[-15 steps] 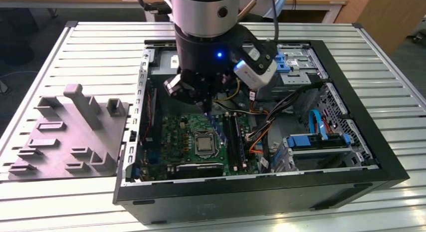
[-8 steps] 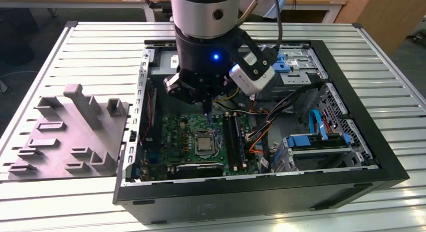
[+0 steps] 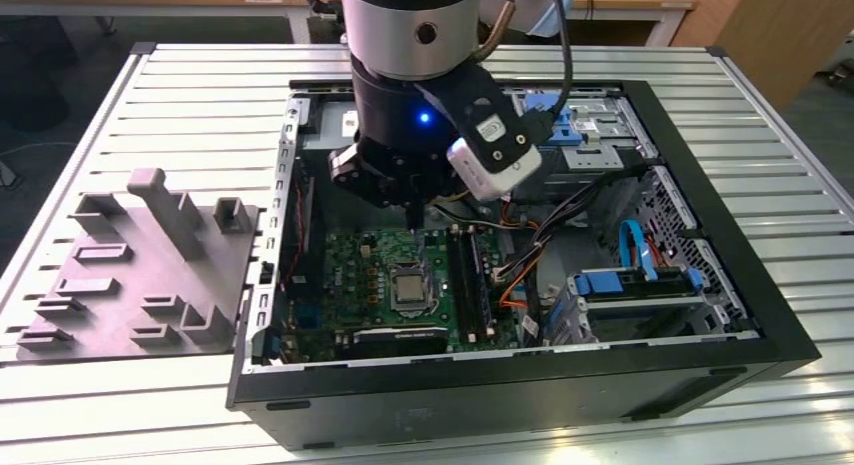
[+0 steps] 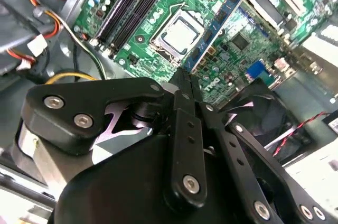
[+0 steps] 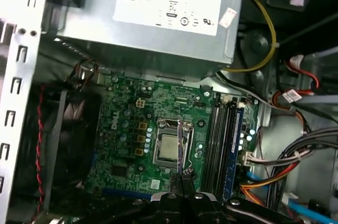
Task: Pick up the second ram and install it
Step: 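Insert the second ram into the second slot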
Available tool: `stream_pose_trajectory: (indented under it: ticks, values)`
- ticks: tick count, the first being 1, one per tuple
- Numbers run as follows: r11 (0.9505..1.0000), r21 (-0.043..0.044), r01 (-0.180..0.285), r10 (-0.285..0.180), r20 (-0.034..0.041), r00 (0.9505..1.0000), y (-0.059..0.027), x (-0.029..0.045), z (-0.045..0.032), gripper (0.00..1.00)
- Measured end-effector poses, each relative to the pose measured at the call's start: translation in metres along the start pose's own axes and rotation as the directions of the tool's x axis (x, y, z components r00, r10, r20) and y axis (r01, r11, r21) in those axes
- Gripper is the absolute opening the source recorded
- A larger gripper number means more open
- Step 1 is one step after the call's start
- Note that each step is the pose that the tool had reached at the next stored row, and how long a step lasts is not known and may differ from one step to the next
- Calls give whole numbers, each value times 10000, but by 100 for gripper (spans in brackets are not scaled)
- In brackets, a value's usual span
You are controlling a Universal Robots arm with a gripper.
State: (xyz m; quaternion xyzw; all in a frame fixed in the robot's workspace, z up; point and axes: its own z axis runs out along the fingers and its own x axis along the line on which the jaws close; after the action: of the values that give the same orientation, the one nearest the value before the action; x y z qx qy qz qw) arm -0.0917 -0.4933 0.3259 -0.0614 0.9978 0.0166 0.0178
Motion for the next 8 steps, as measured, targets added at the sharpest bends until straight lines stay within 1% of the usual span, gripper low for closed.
stream_pose_trajectory:
  ticks: [3, 5, 7, 8]
  values:
    - [9985, 20, -538, 538, 17, 9985, 0, 0, 7, 11]
    - [9959, 32, -902, 902, 30, 9959, 0, 0, 12, 11]
    - [9923, 45, -1239, 1239, 41, 9923, -1, 0, 14, 11]
    - [9914, 47, -1306, 1306, 43, 9914, -1, 0, 14, 11]
